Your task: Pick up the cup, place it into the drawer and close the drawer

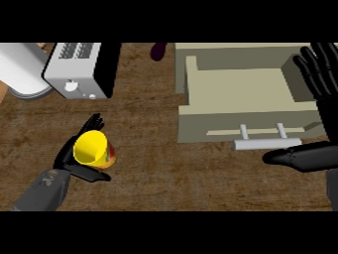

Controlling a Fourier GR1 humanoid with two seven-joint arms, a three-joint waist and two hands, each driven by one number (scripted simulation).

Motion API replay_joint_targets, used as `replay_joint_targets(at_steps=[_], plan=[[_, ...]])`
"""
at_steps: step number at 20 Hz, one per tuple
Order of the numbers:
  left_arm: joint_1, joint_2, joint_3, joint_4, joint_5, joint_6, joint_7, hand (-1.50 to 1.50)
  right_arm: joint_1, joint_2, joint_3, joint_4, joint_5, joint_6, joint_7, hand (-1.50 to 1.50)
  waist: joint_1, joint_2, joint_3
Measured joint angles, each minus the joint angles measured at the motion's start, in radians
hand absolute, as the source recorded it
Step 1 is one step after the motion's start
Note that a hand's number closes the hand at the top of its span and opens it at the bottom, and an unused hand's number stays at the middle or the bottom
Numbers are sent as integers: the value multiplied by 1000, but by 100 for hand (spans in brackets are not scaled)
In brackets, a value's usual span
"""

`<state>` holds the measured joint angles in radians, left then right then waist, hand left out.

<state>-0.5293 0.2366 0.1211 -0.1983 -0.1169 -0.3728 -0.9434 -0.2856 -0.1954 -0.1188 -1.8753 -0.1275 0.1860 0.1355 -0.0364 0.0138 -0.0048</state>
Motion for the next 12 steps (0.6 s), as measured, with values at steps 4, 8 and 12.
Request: replay_joint_targets(at_steps=[4,8,12], plan=[[-18,-18,3,2,13,-48,19,150,-3,0,0,7,-1,2,-2,-150,-3,2,-1],[-14,-34,-6,-41,9,-31,-23,150,-13,-3,-2,25,7,1,-10,-150,3,2,-1],[-18,-39,9,-75,7,72,-83,150,-29,-11,-12,37,2,3,-4,-150,3,2,0]])
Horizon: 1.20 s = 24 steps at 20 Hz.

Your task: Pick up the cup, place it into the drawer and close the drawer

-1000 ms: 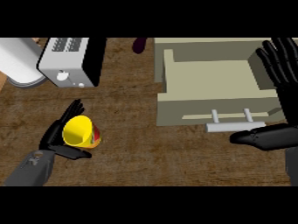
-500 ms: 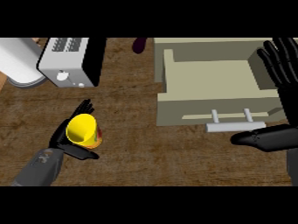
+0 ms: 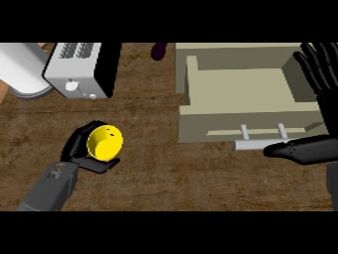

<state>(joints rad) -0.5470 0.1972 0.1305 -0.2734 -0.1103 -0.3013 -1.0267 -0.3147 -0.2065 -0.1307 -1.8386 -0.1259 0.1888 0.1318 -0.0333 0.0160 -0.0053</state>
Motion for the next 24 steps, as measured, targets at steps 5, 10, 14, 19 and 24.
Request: replay_joint_targets(at_steps=[5,10,14,19,24], plan=[[-7,-20,68,-14,59,53,-30,150,24,-13,-22,-4,-27,22,-14,-150,-2,-2,1],[12,-30,181,-46,157,134,-54,150,39,-16,-28,-9,-25,24,-16,-150,13,-7,2],[-17,-58,192,-89,178,147,-48,150,53,-12,-28,-22,-24,20,-10,-150,18,-11,3],[-76,-81,157,-201,181,146,20,150,57,-16,-32,-9,-10,17,-18,-150,31,-17,5],[-136,-129,101,-357,181,160,145,150,65,-16,-39,-23,-8,11,-11,-150,40,-23,6]])
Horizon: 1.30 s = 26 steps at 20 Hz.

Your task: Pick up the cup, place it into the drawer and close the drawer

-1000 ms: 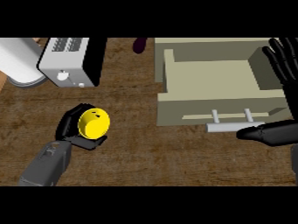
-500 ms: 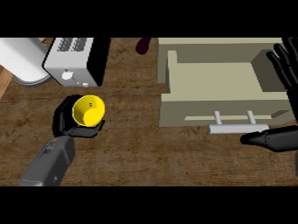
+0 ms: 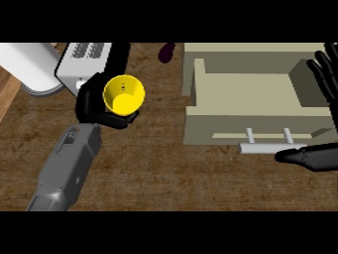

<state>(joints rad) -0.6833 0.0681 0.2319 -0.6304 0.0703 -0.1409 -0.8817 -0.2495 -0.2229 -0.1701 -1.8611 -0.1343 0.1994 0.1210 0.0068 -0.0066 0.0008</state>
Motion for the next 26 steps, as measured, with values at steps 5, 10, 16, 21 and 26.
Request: replay_joint_targets(at_steps=[5,10,16,21,26], plan=[[-109,-44,-67,-118,19,80,175,150,-7,-4,-7,22,6,2,-14,-150,-3,1,0],[-239,-61,-139,-194,39,189,363,150,-32,-10,-13,32,4,-2,-6,-150,-10,2,0],[-431,-66,-230,-137,81,346,523,150,-23,-1,6,15,17,-4,-6,-150,-29,7,0],[-559,-67,-283,22,121,439,594,150,-44,-4,3,32,9,4,-15,-150,-52,15,0],[-629,-68,-358,177,157,490,615,150,-59,-2,9,54,-2,21,-35,-150,-84,25,1]])
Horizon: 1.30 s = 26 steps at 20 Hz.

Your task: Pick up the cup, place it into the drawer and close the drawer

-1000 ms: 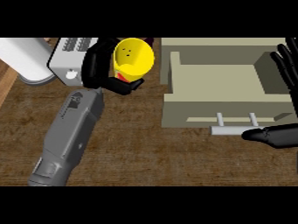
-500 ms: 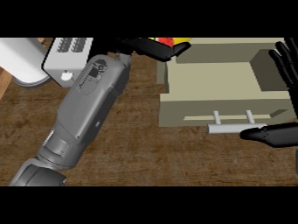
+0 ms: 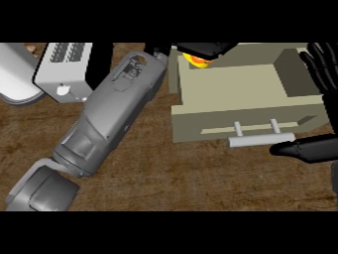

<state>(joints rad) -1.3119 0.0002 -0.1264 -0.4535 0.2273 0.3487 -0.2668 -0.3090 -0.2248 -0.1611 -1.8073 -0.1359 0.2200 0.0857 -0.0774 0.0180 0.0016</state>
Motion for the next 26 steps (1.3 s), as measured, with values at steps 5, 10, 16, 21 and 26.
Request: replay_joint_targets(at_steps=[5,10,16,21,26], plan=[[-17,0,-90,95,37,-38,33,150,-15,0,8,11,-8,18,-19,-150,-40,11,1],[-13,0,-176,141,62,-70,62,-150,-57,10,27,37,-3,18,-26,-150,-78,22,1],[15,0,-214,129,128,-71,33,-150,-90,15,53,55,-29,54,-27,-150,-114,31,0],[37,0,-189,88,221,-87,-36,-150,-106,35,124,48,-112,150,-8,150,-128,33,-1],[46,0,-165,42,312,-92,-127,-150,-90,7,211,52,-171,285,28,150,-112,25,-2]])
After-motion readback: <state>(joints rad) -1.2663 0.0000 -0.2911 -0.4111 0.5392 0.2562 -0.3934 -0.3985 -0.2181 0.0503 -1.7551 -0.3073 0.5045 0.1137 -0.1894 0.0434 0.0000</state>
